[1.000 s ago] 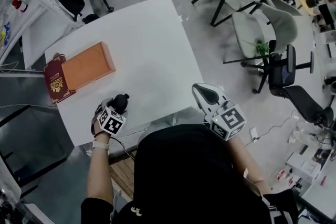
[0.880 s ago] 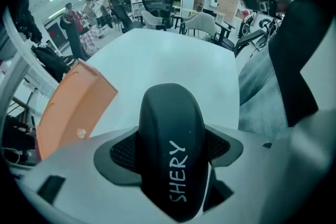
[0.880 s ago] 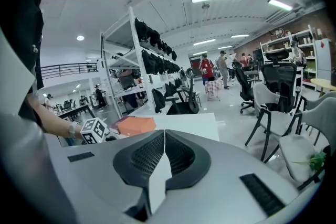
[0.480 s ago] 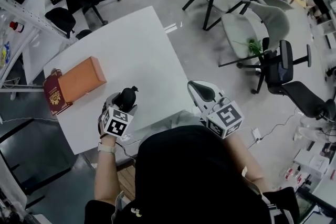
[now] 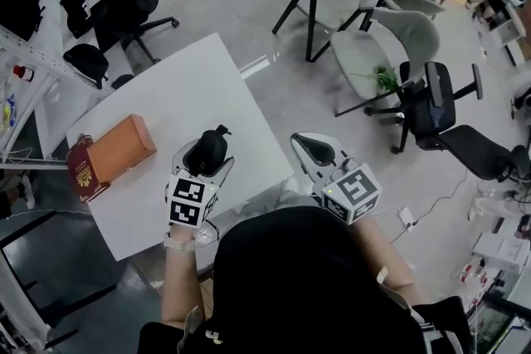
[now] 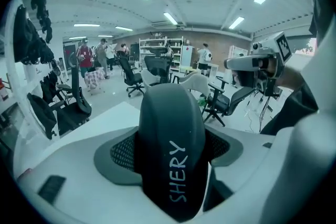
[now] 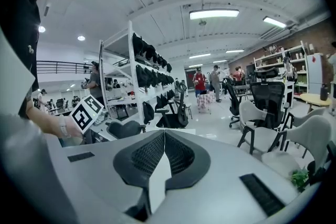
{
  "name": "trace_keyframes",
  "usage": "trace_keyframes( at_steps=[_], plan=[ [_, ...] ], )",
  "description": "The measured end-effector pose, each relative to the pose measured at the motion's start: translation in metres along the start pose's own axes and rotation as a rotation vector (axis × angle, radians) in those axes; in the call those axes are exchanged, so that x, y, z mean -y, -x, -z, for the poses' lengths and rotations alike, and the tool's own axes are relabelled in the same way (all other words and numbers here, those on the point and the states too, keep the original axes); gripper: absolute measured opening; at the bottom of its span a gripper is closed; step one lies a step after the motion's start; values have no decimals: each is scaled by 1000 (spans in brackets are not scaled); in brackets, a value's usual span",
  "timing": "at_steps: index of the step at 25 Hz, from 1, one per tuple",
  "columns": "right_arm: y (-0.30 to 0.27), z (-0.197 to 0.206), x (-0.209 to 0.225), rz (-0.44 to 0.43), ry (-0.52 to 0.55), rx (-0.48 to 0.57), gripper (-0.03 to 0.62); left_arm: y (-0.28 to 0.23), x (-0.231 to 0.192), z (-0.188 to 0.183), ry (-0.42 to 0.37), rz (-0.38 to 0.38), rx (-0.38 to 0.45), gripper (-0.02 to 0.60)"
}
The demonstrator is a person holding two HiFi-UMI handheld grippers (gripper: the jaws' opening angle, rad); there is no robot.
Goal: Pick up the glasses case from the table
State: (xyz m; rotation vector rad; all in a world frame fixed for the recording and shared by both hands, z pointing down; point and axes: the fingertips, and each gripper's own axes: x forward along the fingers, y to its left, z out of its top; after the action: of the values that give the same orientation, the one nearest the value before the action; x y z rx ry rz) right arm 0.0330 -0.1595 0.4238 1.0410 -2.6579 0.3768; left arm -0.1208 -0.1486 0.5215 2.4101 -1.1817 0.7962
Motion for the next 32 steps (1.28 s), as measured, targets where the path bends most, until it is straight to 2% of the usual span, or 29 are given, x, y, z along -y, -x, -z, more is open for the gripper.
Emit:
trace_keyframes(
  at_steps=[6, 13, 21, 32],
  plan=[
    [20, -13, 15, 6, 0, 44, 29, 12, 22, -59, -3, -20, 173, 362],
    [34, -35, 19, -10, 12, 108, 29, 28, 39, -97, 14, -35, 288, 362],
    [39, -48, 17, -34, 17, 147, 29, 36, 48, -107, 16, -69, 327, 361],
    [30, -45, 15, -33, 12, 128, 28, 38, 38, -97, 50, -89, 319, 362]
  ],
)
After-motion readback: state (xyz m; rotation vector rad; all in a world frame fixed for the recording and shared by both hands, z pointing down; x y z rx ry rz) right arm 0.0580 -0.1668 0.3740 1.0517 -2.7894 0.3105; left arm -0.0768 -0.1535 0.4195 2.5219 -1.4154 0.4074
